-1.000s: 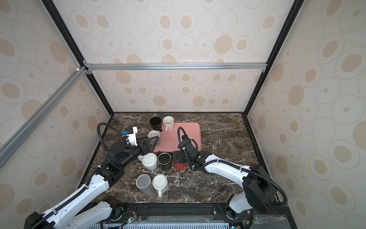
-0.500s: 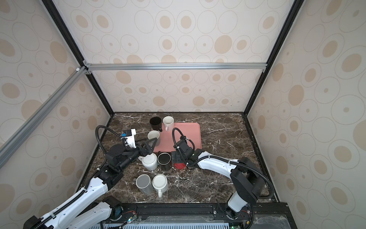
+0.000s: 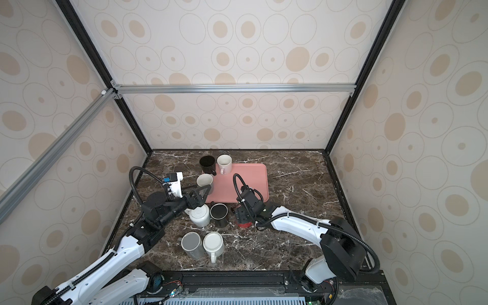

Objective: Turn the mug right side up
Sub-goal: Move the mug to the center of the table.

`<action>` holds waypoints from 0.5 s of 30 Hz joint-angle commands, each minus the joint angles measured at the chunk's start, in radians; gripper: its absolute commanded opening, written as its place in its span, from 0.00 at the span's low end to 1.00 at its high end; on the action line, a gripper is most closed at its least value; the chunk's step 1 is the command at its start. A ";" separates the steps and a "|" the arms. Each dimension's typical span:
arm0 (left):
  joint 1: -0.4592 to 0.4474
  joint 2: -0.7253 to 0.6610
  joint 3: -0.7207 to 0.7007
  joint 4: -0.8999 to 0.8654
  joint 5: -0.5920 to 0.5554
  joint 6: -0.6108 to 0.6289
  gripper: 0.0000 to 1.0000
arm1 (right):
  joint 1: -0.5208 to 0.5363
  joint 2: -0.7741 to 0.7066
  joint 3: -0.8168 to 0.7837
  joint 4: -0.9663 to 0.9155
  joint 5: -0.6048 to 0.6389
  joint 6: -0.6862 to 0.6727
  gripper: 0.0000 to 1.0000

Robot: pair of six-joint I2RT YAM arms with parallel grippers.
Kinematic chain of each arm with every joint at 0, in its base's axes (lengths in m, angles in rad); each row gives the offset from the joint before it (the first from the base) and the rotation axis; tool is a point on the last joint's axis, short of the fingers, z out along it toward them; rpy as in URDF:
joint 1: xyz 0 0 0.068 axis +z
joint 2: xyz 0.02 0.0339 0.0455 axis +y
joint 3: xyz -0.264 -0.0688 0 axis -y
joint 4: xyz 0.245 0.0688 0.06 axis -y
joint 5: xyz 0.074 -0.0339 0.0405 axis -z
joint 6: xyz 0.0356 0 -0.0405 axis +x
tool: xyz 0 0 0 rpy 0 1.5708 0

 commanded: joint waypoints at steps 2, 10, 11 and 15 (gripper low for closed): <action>-0.001 0.018 0.052 -0.036 0.050 0.036 0.99 | -0.001 -0.071 -0.034 -0.162 -0.016 -0.133 0.81; -0.009 0.058 0.069 -0.034 0.104 0.037 0.97 | -0.002 -0.149 -0.075 -0.163 0.002 -0.072 0.95; -0.012 0.061 0.070 -0.041 0.101 0.041 0.97 | -0.002 -0.163 -0.075 -0.136 -0.005 -0.055 0.96; -0.014 0.053 0.067 -0.039 0.096 0.041 0.97 | -0.003 -0.176 -0.065 -0.015 0.046 0.023 1.00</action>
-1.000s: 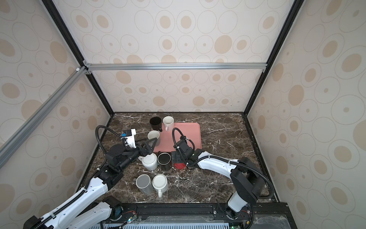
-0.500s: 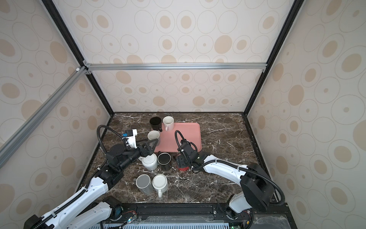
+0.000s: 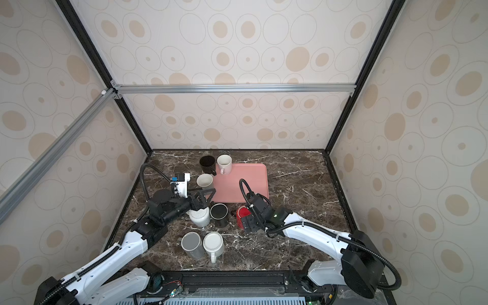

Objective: Turn the mug right side up
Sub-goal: Move the mug to the center of the table.

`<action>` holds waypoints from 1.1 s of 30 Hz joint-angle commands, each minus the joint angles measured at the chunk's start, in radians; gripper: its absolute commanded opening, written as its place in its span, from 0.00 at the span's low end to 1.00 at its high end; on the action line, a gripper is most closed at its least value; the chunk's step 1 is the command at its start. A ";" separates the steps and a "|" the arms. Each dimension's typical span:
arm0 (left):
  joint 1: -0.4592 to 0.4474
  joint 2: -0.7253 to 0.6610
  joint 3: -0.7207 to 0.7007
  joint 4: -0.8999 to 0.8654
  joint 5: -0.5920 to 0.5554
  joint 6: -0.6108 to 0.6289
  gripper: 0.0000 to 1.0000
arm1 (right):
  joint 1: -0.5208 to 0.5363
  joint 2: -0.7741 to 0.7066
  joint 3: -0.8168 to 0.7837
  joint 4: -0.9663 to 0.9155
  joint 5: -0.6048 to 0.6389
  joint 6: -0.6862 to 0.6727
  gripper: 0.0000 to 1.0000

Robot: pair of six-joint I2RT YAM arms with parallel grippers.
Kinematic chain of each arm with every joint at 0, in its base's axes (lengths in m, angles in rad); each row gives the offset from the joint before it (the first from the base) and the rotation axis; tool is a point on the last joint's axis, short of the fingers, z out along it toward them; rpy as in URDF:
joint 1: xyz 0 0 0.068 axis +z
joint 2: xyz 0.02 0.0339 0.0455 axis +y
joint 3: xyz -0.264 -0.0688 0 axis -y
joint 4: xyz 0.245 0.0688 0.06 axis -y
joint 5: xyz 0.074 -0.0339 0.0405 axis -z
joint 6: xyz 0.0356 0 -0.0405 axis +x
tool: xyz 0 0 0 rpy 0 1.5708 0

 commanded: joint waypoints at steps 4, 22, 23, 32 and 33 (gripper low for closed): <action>-0.007 -0.015 0.037 -0.003 -0.003 0.027 0.98 | -0.004 0.081 0.072 0.142 0.054 0.126 1.00; -0.008 -0.015 0.029 -0.010 0.023 0.047 0.97 | -0.012 0.202 0.084 -0.013 0.015 0.092 0.84; -0.007 -0.010 0.033 -0.014 0.032 0.049 0.97 | -0.012 0.180 0.066 -0.021 0.014 0.088 0.82; -0.130 0.103 0.137 -0.147 -0.022 0.159 0.92 | -0.025 -0.001 -0.039 -0.124 0.042 0.104 0.79; -0.161 0.117 0.151 -0.172 -0.051 0.180 0.92 | -0.026 -0.016 -0.048 -0.128 0.043 0.109 0.80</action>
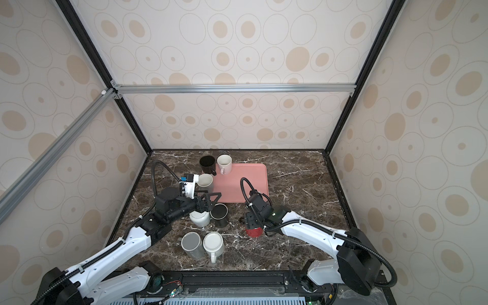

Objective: Turn the mug right side up
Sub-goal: Move the mug to the center of the table.

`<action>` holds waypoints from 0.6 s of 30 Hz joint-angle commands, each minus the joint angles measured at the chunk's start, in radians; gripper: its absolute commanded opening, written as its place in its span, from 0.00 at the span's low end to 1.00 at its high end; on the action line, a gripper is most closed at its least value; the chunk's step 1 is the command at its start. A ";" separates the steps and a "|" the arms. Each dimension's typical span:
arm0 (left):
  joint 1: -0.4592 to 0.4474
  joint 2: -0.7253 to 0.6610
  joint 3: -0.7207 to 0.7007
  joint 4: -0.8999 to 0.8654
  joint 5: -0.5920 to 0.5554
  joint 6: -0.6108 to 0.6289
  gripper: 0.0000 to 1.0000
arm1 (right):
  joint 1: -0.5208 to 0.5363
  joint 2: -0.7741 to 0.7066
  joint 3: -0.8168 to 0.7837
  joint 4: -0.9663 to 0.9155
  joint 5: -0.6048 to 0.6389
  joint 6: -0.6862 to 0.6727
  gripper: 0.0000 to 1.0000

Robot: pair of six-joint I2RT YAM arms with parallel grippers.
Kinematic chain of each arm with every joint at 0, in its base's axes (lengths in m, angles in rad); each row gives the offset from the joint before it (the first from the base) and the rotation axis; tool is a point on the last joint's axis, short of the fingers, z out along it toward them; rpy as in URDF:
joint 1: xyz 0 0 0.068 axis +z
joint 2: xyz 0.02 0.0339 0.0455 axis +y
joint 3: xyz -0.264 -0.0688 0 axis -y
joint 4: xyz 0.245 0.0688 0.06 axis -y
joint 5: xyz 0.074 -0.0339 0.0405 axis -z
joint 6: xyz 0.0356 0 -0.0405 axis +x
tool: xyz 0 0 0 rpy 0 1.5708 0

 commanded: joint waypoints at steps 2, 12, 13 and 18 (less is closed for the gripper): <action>-0.128 0.067 0.115 -0.125 -0.108 0.132 0.92 | -0.017 -0.066 -0.054 -0.106 0.013 0.014 0.84; -0.209 0.158 0.166 -0.154 -0.132 0.139 0.89 | -0.023 -0.197 -0.097 -0.103 -0.095 -0.014 1.00; -0.209 0.163 0.172 -0.154 -0.128 0.140 0.89 | -0.022 -0.193 -0.087 -0.124 -0.117 -0.021 1.00; -0.210 0.194 0.188 -0.155 -0.117 0.147 0.90 | -0.008 -0.189 -0.097 -0.171 -0.114 -0.021 1.00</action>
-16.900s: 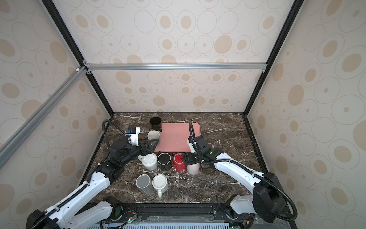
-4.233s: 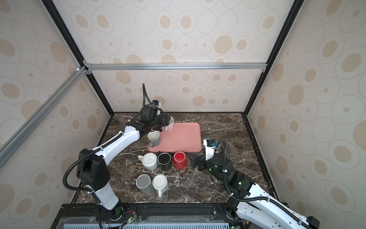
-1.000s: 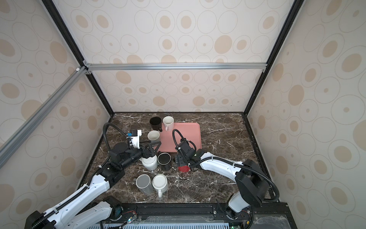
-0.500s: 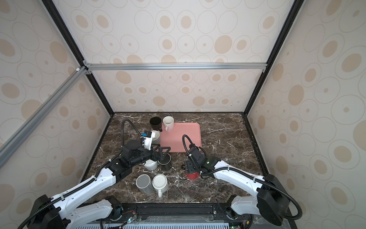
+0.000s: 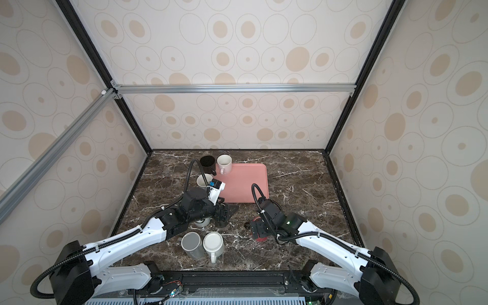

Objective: Turn the mug right side up
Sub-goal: Move the mug to the center of the table.

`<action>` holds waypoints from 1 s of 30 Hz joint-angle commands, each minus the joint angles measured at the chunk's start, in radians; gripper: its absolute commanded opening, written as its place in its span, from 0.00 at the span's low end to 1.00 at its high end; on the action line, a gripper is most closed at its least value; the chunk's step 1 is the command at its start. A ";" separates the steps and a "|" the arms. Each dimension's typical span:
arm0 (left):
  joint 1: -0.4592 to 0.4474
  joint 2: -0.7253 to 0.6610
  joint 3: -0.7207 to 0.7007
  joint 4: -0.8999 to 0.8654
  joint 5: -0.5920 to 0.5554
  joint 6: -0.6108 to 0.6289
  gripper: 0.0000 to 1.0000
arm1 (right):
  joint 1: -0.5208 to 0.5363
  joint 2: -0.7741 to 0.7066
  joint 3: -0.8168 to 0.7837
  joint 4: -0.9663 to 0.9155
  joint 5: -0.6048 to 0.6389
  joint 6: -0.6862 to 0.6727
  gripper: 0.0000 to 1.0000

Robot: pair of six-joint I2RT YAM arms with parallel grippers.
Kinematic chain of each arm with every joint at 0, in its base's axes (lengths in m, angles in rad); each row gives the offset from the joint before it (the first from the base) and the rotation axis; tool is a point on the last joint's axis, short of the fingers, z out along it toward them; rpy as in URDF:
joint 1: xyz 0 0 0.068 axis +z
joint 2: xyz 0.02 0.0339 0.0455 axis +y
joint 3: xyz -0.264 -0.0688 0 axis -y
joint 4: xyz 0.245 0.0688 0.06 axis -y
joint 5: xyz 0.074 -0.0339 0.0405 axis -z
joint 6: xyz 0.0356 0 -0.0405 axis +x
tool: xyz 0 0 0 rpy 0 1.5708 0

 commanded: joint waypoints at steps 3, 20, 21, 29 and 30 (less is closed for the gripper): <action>-0.003 0.040 0.055 -0.012 0.011 0.036 0.89 | 0.006 -0.003 -0.022 -0.093 0.078 0.039 0.99; -0.120 0.284 0.113 0.042 0.098 0.065 0.81 | -0.066 -0.315 -0.109 -0.025 0.226 0.105 0.96; -0.128 0.306 0.124 0.049 0.097 0.074 0.79 | -0.066 -0.334 -0.102 -0.036 0.239 0.103 0.96; -0.155 0.431 0.162 0.201 0.105 0.120 0.79 | -0.085 -0.420 -0.063 -0.076 0.274 0.091 0.96; -0.154 0.448 0.160 0.235 0.120 0.119 0.80 | -0.088 -0.429 -0.059 -0.077 0.275 0.088 0.96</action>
